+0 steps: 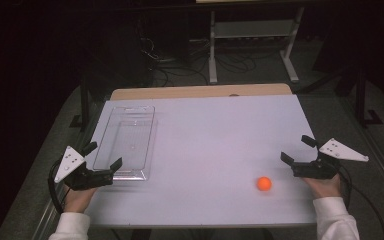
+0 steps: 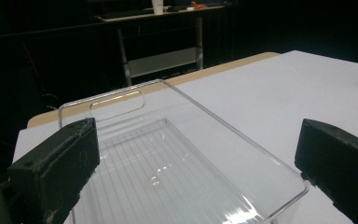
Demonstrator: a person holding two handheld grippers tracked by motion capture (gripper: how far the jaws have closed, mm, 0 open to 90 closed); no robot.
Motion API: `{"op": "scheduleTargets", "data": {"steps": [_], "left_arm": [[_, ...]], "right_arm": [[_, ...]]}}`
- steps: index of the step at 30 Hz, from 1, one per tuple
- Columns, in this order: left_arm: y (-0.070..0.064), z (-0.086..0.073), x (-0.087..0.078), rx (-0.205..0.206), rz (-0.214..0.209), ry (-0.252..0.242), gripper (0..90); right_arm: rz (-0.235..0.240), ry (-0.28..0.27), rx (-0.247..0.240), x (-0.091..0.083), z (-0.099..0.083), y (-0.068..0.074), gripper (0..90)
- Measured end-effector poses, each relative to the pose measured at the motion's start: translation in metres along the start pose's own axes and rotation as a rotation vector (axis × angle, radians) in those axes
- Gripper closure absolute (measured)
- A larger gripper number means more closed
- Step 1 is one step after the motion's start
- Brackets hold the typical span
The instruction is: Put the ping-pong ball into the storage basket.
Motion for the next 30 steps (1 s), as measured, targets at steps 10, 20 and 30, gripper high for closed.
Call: {"op": "scheduleTargets", "data": {"steps": [10, 20, 30], "left_arm": [[-0.006, 0.018, 0.008, 0.048, -0.032, 0.020, 0.0], [-0.014, 0.032, 0.018, 0.093, -0.066, 0.049, 0.0], [-0.023, 0.039, 0.033, 0.120, -0.115, 0.083, 0.0]], "right_arm": [[-0.003, 0.000, -0.002, -0.001, 0.000, 0.000, 0.0], [-0.003, 0.004, -0.004, 0.000, 0.000, 0.000, 0.0], [0.000, 0.010, -0.009, 0.001, -0.001, 0.001, 0.0]]}}
Point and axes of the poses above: each handheld gripper's, and its own axes: x roughly forward along the jaws, z roughly out of its top, y roughly to its left, the point moved 7 cm from there along x, roughly forward along the jaws, and after that the axes turned 6 degrees about -z, right-handed, at the moved point
